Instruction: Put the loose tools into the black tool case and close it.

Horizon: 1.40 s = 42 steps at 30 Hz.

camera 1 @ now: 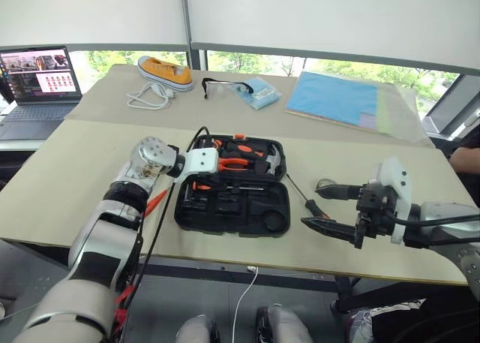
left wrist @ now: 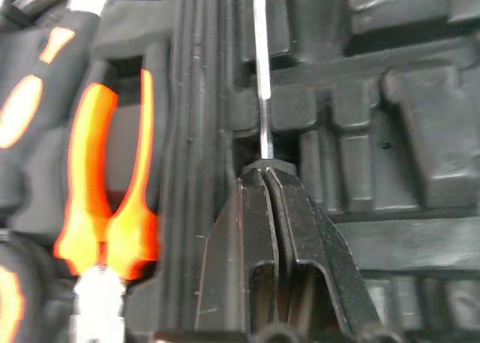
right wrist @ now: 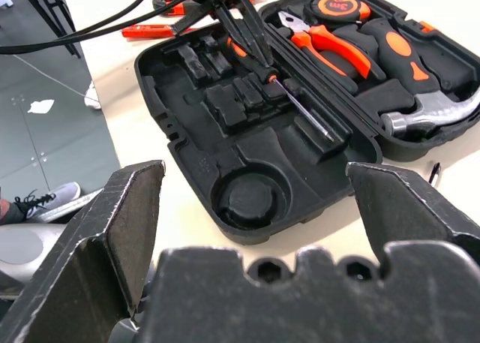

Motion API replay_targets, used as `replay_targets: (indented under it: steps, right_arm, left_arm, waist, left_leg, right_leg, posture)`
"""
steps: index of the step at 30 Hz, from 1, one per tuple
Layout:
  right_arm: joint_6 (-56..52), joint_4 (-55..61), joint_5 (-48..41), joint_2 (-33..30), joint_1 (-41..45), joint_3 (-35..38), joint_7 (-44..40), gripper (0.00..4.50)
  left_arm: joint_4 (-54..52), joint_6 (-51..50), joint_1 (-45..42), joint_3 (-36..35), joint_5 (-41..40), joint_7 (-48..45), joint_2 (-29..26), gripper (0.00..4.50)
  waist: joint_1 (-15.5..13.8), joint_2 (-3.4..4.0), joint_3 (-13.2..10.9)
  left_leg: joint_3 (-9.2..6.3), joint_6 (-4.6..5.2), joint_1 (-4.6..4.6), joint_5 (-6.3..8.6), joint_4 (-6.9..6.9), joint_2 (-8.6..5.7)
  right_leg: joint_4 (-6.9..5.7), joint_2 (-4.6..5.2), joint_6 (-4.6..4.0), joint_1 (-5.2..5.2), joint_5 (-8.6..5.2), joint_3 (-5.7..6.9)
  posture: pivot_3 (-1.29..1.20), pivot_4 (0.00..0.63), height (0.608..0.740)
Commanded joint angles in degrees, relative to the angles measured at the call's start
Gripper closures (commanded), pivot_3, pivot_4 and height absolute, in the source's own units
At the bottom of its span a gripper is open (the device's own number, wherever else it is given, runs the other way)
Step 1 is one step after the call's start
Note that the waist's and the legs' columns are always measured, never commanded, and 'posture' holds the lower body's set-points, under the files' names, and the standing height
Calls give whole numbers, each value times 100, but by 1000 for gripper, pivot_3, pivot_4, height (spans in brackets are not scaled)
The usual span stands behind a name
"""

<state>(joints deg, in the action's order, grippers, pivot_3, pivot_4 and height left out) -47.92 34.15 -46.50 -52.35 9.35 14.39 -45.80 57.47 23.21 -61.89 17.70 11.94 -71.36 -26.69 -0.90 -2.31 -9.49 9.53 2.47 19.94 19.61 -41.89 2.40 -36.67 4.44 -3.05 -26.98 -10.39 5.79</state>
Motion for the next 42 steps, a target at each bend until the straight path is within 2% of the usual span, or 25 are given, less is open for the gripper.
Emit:
replay_targets:
  steps: [1, 4, 5, 6, 8, 12, 15, 16, 17, 18, 22, 28, 31, 35, 36, 37, 39, 42]
  right_arm:
    - [-40, 167, -235, -3, -55, 318, 79, 0]
    - [-56, 194, -293, -20, -171, 415, 165, 0]
    - [-73, 211, -268, -38, -271, 464, 217, 0]
    - [-116, 218, -200, -54, -421, 537, 308, 0]
    - [-159, 245, -14, -45, -758, 701, 528, 0]
    - [-297, 349, 19, 187, -1179, 1005, 1077, 0]
    - [-179, 273, 429, 446, -1390, 828, 1519, 0]
    - [-109, 195, 588, 545, -1422, 717, 1660, 0]
    - [-30, 90, 755, 677, -1423, 570, 1789, 0]
    - [39, -5, 901, 798, -1404, 434, 1896, 0]
    - [198, -383, 1374, 1255, -1143, -103, 2213, 0]
    - [196, -837, 1957, 1810, -719, -770, 2631, 0]
    - [252, -860, 2083, 2029, -683, -815, 2717, 716]
    - [133, -563, 1988, 2168, -767, -692, 2730, 2151]
    - [103, -490, 1962, 2174, -789, -655, 2731, 2329]
    - [78, -395, 1916, 2174, -813, -604, 2714, 2769]
    - [-141, 164, 1676, 1944, -934, -316, 2569, 3407]
    - [-674, 764, 1149, 1699, -940, 264, 2500, 3468]
  left_arm:
    - [147, -77, -80, -70, -39, 43, 46, 4381]
    - [-50, -672, -141, -398, -532, -411, 39, 4381]
    - [-223, -1085, -154, -599, -847, -712, 3, 4140]
    - [-522, -1634, -157, -830, -1256, -1083, -77, 4140]
    - [-1323, -2681, -68, -1199, -1926, -1550, -286, 3501]
    - [-3331, -4343, 498, -1613, -2874, -1614, -665, 2085]
    - [-4522, -5482, 852, -1792, -3536, -1481, -873, 929]
    - [-4827, -5760, 952, -1798, -3702, -1492, -948, 775]
    - [-5128, -5963, 1075, -1770, -3810, -1475, -1030, 260]
    - [-5368, -6089, 1185, -1742, -3887, -1456, -1096, 49]
    - [-5905, -6182, 1537, -1581, -3931, -1383, -1346, 49]
    - [-5972, -5980, 1666, -1445, -3899, -1341, -1556, 49]
    - [-5965, -5940, 1672, -1429, -3908, -1290, -1572, 0]
    - [-5900, -5824, 1733, -1411, -3854, -1269, -1629, 0]
    - [-5878, -5792, 1748, -1411, -3843, -1265, -1640, 0]
    - [-5854, -5770, 1762, -1411, -3834, -1246, -1654, 0]
    - [-5798, -5709, 1824, -1421, -3809, -1245, -1732, 0]
    - [-5780, -5647, 1902, -1466, -3835, -1299, -1861, 0]
  waist:
    - [10, 0, 0]
    - [22, 0, 0]
    - [24, 0, 0]
    - [27, 0, 0]
    - [29, -2, -1]
    - [85, 3, 1]
    - [84, 6, 3]
    - [84, 6, 3]
    - [82, 6, 3]
    - [83, 6, 3]
    - [98, 8, 4]
    - [162, 10, 4]
    - [158, 13, 6]
    - [157, 14, 5]
    - [157, 15, 5]
    - [157, 15, 5]
    - [156, 19, 4]
    - [154, 28, 2]
  left_leg:
    - [0, 5, 1, 3, 0, 0]
    - [1, 7, 4, 4, -1, 1]
    - [1, 7, 8, 4, -1, 2]
    - [1, 7, 11, 3, -1, 2]
    - [-1, 5, 28, 2, -4, 7]
    - [1, 3, 28, 2, -4, 8]
    - [2, 3, 23, 2, -3, 5]
    - [2, 2, 23, 2, -4, 5]
    - [2, 2, 22, 2, -5, 4]
    - [2, 0, 20, 1, -6, 4]
    - [3, -19, 6, -10, -6, -2]
    - [5, -27, -10, -15, -4, -3]
    - [5, -28, -9, -16, -3, -1]
    - [5, -28, -6, -15, -1, -3]
    - [5, -28, -5, -15, 0, -3]
    - [4, -28, -6, -15, 0, -4]
    - [4, -28, -6, -15, 0, -4]
    - [4, -28, -7, -15, 2, -6]
  right_leg:
    - [3, 1, 4, 0, 3, -1]
    - [2, 0, 6, -3, 3, -1]
    - [3, -2, 5, -5, 3, 0]
    - [3, -3, 5, -7, 2, 1]
    - [1, -7, 1, -19, 5, 10]
    - [-4, -8, -17, -24, 13, 9]
    - [-1, -4, 4, -20, 1, 0]
    - [-2, -4, 12, -20, -4, -3]
    - [-4, -4, 28, -18, -13, -5]
    - [-5, -4, 29, -17, -14, -8]
    - [-14, -6, 30, -12, -15, -24]
    - [-34, -9, 21, -10, -20, -34]
    - [-34, -11, 13, -11, -24, -32]
    - [-28, -12, 10, -11, -26, -30]
    - [-28, -11, 10, -11, -26, -30]
    - [-28, -11, 10, -11, -26, -31]
    - [-29, -11, 10, -11, -26, -31]
    - [-29, -10, 11, -11, -26, -32]
  posture:
    - [0, 150, 718]
    - [0, 150, 718]
    - [0, 150, 718]
    - [0, 150, 718]
    - [0, 150, 718]
    - [0, 150, 718]
    - [0, 150, 718]
    - [0, 150, 718]
    - [0, 150, 718]
    - [0, 150, 718]
    - [0, 150, 718]
    - [0, 150, 718]
    - [0, 150, 718]
    - [0, 150, 718]
    - [0, 150, 718]
    - [0, 150, 718]
    - [0, 150, 718]
    - [0, 150, 718]
